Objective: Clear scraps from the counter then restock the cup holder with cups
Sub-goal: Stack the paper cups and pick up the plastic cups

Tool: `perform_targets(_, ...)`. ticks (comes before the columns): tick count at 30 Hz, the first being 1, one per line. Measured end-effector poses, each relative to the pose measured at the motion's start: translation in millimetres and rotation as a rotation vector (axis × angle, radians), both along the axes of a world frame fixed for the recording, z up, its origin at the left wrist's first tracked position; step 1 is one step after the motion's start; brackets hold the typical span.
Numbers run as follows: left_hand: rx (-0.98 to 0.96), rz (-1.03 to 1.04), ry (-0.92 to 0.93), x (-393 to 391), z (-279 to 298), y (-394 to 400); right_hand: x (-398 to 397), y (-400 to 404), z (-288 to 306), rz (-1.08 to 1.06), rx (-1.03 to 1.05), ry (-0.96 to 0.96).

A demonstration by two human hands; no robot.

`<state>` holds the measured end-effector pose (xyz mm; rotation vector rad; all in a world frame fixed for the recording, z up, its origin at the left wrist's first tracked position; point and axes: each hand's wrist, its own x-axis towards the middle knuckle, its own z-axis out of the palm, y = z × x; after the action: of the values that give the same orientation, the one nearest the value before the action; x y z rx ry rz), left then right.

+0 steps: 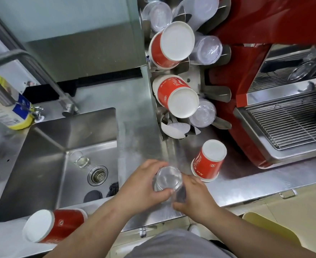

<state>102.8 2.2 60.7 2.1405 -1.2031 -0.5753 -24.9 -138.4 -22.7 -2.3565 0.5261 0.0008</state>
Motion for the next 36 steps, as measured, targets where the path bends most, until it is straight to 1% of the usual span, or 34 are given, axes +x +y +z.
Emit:
perform_targets(4, 0.025, -0.040, -0.041, 0.7, 0.2, -1.1, 0.7, 1.0, 1.7, 0.011, 0.015, 0.000)
perform_targets(11, 0.064, -0.120, -0.149, -0.5, 3.8, 0.0, -0.1, -5.2, 10.7, 0.026, 0.027, 0.072)
perform_targets(16, 0.097, -0.258, -0.205, 11.1, 23.4, -14.9, -6.5, -17.1, 35.8, 0.074, 0.030, 0.129)
perform_targets(19, 0.100, -0.318, -0.232, 16.7, 38.4, -33.2, -13.0, -28.0, 59.7, 0.102, -0.031, 0.170)
perform_targets(24, 0.113, -0.421, -0.249, 12.2, 53.4, -76.5, -36.9, -55.7, 87.8, -0.025, -0.068, 0.278)
perform_targets(27, 0.129, -0.418, -0.215, 5.9, 51.1, -103.4, -51.4, -73.4, 89.1, -0.083, -0.075, 0.332)
perform_targets(29, 0.171, -0.413, -0.219, 1.0, 48.0, -118.6, -56.6, -79.6, 85.8, -0.124, -0.053, 0.303)
perform_targets(32, 0.238, -0.414, -0.236, -6.5, 42.0, -135.6, -55.2, -84.5, 66.7, -0.198, 0.043, 0.162)
perform_targets(34, 0.256, -0.406, -0.242, -10.3, 35.8, -141.1, -51.8, -87.4, 49.4, -0.233, 0.086, 0.084)
perform_targets(36, 0.256, -0.393, -0.239, -12.7, 29.0, -143.2, -48.0, -87.9, 37.6, -0.253, 0.104, 0.059)
